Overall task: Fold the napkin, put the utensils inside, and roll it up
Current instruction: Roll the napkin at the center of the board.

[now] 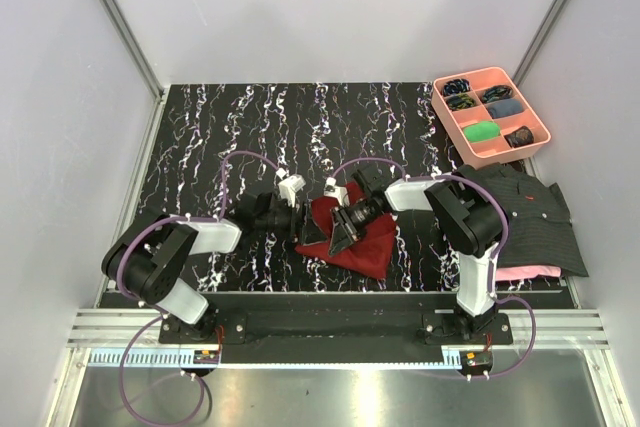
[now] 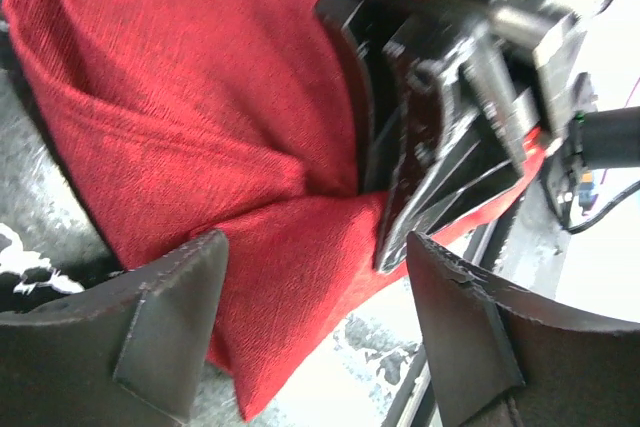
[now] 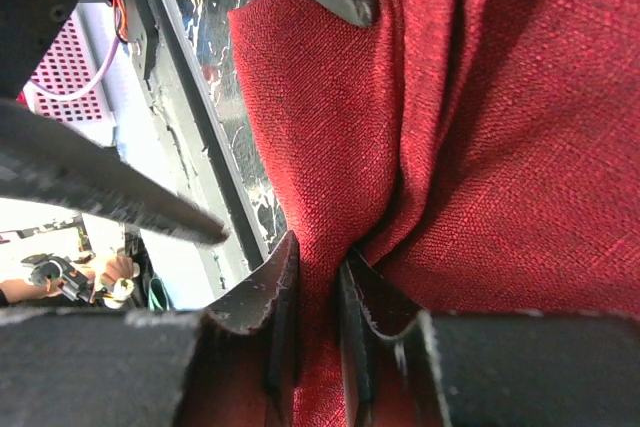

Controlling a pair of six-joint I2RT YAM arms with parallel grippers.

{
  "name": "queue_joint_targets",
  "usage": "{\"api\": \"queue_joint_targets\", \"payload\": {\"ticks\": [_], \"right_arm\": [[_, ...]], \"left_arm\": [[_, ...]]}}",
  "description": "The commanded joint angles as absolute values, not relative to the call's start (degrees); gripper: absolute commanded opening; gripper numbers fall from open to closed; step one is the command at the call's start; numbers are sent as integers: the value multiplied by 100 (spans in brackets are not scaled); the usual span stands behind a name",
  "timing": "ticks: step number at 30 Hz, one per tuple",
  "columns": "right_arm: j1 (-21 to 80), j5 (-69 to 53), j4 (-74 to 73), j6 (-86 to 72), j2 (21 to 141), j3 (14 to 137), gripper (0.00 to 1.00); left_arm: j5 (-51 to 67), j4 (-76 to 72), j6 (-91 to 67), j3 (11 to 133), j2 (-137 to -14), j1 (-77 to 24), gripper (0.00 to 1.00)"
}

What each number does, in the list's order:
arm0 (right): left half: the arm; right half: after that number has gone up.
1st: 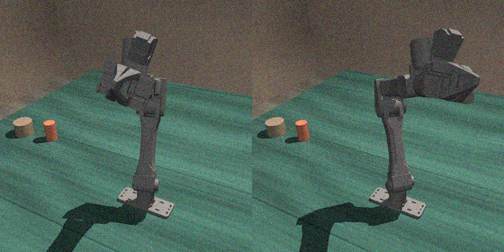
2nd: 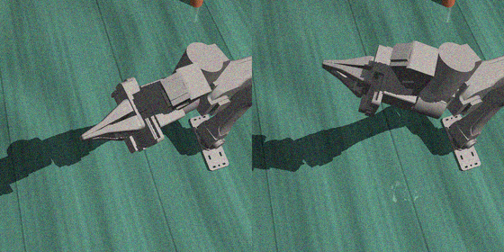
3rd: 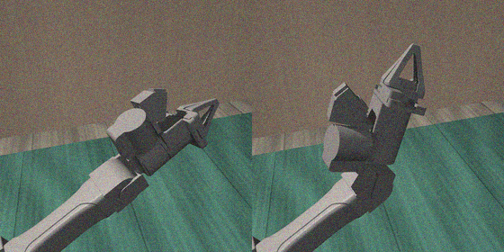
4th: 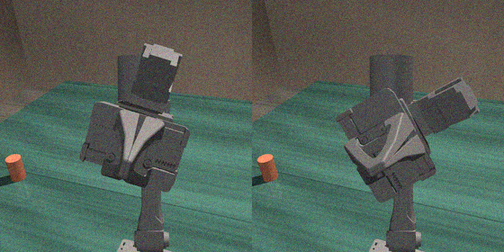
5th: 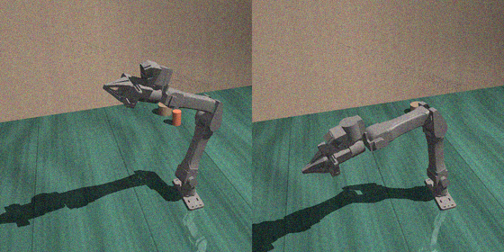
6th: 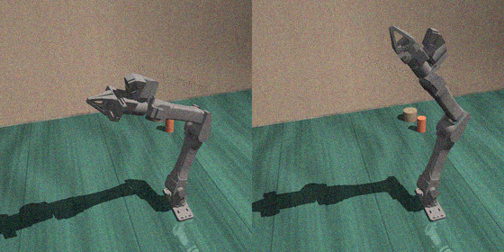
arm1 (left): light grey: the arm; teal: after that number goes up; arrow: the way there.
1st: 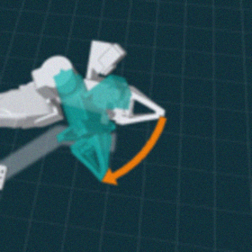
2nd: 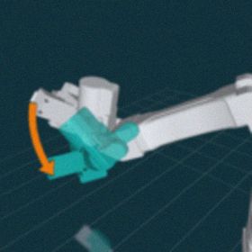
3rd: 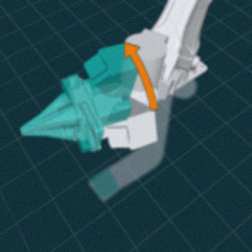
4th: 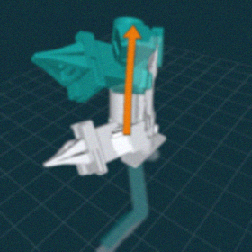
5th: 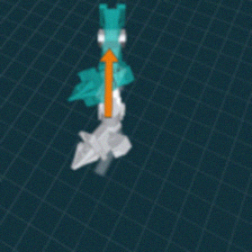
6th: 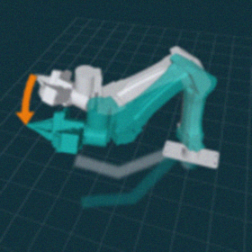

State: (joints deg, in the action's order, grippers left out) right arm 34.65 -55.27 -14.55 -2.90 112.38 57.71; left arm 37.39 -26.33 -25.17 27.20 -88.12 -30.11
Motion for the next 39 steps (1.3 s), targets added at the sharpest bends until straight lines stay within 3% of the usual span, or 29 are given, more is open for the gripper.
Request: {"api": "queue_joint_targets", "payload": {"ticks": [1, 22, 25, 32, 39], "right_arm": [[3322, -5168, -1591, -193, 11399, 5774, 23], [3138, -4940, -1556, -562, 11523, 5880, 27], [3120, -4843, -1582, -667, 11391, 5897, 33], [3111, -4107, -1863, -800, 10557, 5968, 66], [3120, -2454, -2355, -1046, 9012, 5713, 81]], "left_arm": [[3586, -2084, -2101, 2909, -8578, -3032, 75], [2751, -765, -1749, 3296, -8552, -3190, 26], [2698, -581, -1705, 3392, -8560, -3199, 15], [2707, -404, -1670, 3480, -8604, -3225, 3], [2690, -176, -1652, 3638, -8692, -3226, 0]]}}
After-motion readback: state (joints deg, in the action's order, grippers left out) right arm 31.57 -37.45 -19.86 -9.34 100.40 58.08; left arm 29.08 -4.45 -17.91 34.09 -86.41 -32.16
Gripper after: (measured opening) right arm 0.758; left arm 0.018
